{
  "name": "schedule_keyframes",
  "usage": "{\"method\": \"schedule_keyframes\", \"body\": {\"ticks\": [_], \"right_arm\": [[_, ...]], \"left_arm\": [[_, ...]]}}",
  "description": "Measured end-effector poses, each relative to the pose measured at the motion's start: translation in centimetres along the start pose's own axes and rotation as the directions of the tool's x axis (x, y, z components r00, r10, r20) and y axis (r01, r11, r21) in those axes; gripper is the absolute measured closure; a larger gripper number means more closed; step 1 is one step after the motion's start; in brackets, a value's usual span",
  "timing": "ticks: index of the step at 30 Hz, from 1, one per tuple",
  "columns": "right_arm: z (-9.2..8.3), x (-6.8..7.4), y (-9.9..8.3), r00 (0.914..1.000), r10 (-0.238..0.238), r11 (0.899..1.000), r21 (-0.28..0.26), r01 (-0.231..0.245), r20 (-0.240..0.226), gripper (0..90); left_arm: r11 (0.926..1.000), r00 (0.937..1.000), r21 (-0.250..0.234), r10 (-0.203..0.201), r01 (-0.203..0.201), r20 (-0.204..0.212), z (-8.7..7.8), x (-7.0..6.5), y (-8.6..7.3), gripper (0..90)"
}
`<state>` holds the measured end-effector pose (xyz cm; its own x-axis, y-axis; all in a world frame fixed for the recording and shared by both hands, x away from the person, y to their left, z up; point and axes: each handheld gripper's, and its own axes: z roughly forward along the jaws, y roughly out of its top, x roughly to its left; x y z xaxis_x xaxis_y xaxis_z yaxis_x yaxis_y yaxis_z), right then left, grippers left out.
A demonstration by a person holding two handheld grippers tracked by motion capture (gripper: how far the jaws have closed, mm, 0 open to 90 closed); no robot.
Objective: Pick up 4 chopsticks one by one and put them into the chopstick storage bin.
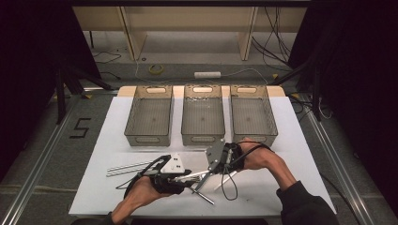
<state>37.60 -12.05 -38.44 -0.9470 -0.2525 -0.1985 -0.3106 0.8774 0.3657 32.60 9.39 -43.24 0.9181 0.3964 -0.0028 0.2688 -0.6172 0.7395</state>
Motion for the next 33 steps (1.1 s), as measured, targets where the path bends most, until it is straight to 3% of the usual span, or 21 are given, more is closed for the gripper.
{"method": "schedule_keyframes", "body": {"ticks": [7,8,12,16,17,18,19,26,29,32,33], "right_arm": [[0.2,0.1,0.2,0.9998,-0.011,1.0,0.01,0.011,-0.019,85.2],[0.2,0.2,0.2,0.9995,-0.018,1.0,0.007,0.018,-0.025,85.2],[0.2,0.2,0.2,0.9992,-0.017,1.0,-0.003,0.017,-0.036,85.0],[0.3,0.3,0.1,0.9993,-0.008,1.0,0.001,0.008,-0.037,83.2],[0.2,0.2,0.0,0.9995,0.003,1.0,-0.011,-0.003,-0.033,81.0],[0.0,0.2,-0.2,0.9994,0.024,0.999,-0.032,-0.024,-0.026,73.2],[-0.7,0.2,-0.7,0.9972,0.075,0.996,-0.059,-0.074,0.007,67.7],[-3.5,1.1,-2.5,0.9807,0.177,0.972,-0.171,-0.161,0.083,46.8],[-4.3,1.8,-3.6,0.9701,0.22,0.956,-0.218,-0.195,0.101,42.2],[-4.5,2.6,-4.6,0.9541,0.272,0.939,-0.252,-0.235,0.125,38.2],[-4.5,2.6,-4.6,0.9541,0.272,0.939,-0.252,-0.235,0.125,38.2]], "left_arm": [[0.999,0.9992,0.019,0.041,-0.041,0.001,0.1,-0.3,0.0,73.3],[0.9986,0.9988,0.019,0.049,-0.049,-0.001,0.0,-0.2,0.0,79.0],[0.995,0.9952,0.025,0.096,-0.096,0.016,0.0,-0.4,-0.1,81.6],[0.9937,0.9938,0.025,0.109,-0.11,0.019,-0.1,-0.5,-0.1,82.6],[0.9933,0.9935,0.024,0.113,-0.113,0.012,-0.2,-0.4,-0.1,82.6],[0.9936,0.9938,0.022,0.111,-0.111,0.006,-0.3,-0.4,-0.2,82.6],[0.9934,0.9938,0.026,0.111,-0.111,0.003,-0.5,-0.2,-0.2,82.6],[0.9955,0.9955,0.025,0.091,-0.091,-0.026,-0.8,0.3,-0.5,82.6],[0.9965,0.9959,0.024,0.082,-0.081,-0.038,-0.9,0.4,-0.5,82.7],[0.9982,0.9964,0.01,0.059,-0.059,-0.061,-1.3,0.7,-0.6,82.7],[0.9988,0.9965,0.006,0.048,-0.048,-0.069,-1.4,0.9,-0.6,82.7]]}}
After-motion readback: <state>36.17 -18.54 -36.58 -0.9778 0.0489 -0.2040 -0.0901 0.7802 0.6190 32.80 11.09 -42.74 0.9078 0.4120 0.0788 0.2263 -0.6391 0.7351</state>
